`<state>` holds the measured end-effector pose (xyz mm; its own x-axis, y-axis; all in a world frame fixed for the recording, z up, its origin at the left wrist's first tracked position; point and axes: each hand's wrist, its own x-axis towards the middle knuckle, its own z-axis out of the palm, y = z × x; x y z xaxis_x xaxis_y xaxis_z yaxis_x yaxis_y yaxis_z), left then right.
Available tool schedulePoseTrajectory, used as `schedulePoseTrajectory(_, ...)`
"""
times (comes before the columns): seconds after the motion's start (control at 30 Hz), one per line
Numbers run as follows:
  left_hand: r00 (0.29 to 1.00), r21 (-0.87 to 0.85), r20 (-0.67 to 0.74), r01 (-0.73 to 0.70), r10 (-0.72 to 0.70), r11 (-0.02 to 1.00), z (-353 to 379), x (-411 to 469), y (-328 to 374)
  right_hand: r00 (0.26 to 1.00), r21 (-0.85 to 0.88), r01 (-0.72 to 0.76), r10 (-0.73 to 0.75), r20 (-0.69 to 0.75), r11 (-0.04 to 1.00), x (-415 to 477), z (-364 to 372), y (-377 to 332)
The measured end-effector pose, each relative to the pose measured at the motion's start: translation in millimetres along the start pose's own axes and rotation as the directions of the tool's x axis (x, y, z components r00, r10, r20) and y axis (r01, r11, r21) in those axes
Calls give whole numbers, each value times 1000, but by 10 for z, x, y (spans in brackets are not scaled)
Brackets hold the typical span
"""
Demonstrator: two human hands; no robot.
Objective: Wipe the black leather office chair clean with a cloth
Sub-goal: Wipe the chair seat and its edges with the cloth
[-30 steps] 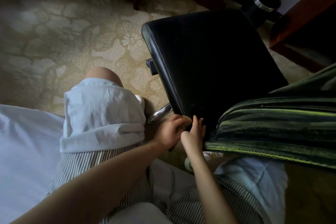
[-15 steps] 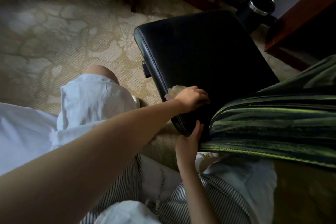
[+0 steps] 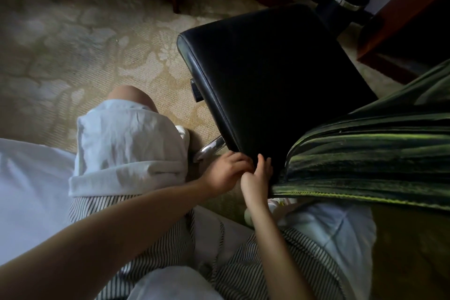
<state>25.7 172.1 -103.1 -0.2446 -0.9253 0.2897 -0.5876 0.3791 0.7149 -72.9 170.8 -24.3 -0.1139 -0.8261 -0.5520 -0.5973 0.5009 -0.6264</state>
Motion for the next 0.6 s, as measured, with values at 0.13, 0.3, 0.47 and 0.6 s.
schedulePoseTrajectory(0.13, 628, -439, -346, 548, -697, 712, -39, 74, 216, 1000, 21, 4, -5, 20, 1000, -9, -19, 6)
schedulePoseTrajectory(0.3, 569, -483, -279, 613, -774, 625, 132, 167, 239, 995, -81, -21, 29, 95, 996, 28, -27, -5)
schedulePoseTrajectory(0.47, 665, -523, -220, 537, -714, 662, 401, -12, 486, 988, -191, -38, 66, 141, 981, 89, -58, -15)
schedulePoseTrajectory(0.6, 780, -448, -174, 481, -602, 753, 470, -140, 644, 987, -249, -2, 42, 154, 969, 123, -92, 13)
